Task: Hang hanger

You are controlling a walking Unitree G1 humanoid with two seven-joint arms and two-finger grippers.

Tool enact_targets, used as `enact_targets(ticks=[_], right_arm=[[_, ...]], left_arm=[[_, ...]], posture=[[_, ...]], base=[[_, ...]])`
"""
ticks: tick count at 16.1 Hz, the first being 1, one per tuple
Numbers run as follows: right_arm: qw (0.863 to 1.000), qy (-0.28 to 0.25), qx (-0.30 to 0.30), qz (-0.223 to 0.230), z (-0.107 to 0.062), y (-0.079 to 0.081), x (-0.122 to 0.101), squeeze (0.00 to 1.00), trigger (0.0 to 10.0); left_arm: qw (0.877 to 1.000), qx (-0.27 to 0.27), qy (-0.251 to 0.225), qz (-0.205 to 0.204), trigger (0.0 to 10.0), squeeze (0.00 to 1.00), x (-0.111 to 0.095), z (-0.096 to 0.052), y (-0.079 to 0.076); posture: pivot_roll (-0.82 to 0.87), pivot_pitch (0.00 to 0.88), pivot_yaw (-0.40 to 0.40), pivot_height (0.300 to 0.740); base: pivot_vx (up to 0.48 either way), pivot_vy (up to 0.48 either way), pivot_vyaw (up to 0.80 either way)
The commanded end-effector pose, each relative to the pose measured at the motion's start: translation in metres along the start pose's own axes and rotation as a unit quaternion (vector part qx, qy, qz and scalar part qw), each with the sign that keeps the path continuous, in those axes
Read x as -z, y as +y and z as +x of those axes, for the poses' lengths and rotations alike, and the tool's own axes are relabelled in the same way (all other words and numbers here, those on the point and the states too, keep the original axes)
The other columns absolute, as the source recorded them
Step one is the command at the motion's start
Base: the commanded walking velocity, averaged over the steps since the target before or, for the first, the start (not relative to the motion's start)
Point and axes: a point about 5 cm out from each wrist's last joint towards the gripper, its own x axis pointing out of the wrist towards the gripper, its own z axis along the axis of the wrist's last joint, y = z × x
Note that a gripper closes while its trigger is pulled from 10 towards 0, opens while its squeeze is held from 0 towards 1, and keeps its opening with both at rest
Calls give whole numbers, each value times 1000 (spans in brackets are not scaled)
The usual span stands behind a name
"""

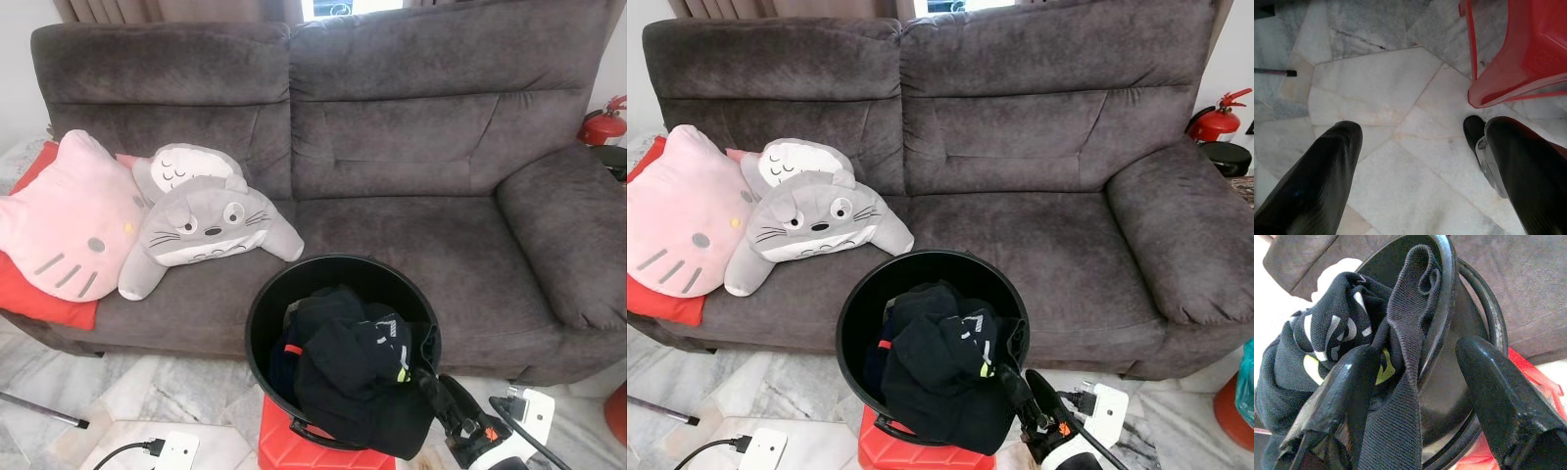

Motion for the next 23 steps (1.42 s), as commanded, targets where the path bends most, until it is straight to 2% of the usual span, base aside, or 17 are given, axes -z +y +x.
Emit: enact_targets(ticks=[1, 2, 5, 9, 23], right_arm=[[1000, 5, -2, 3, 0, 1, 2, 0, 2471], [1000, 5, -6, 1, -1, 2, 2, 0, 0], [1000, 11, -28, -5, -5, 10, 1, 0, 0], [999, 18, -32, -11, -13, 13, 1, 0, 0], [1000, 29, 0, -7, -10, 4, 8, 0, 0]], left_arm=[[1000, -7, 13, 1, 10000, 0, 6, -1, 5], [1000, -6, 12, 2, 10000, 0, 5, -1, 5], [1000, -5, 10, 3, 10000, 0, 4, -1, 5], [1000, -2, 11, 3, 10000, 0, 4, -1, 3], [1000, 7, 12, 2, 10000, 0, 3, 0, 1]], posture=[[-229, 0, 86, 740], [-229, 0, 86, 740], [-232, 0, 85, 740], [-240, 0, 83, 740], [-243, 0, 93, 740]], base=[[0, 0, 0], [0, 0, 0], [0, 0, 0], [0, 0, 0], [0, 0, 0]])
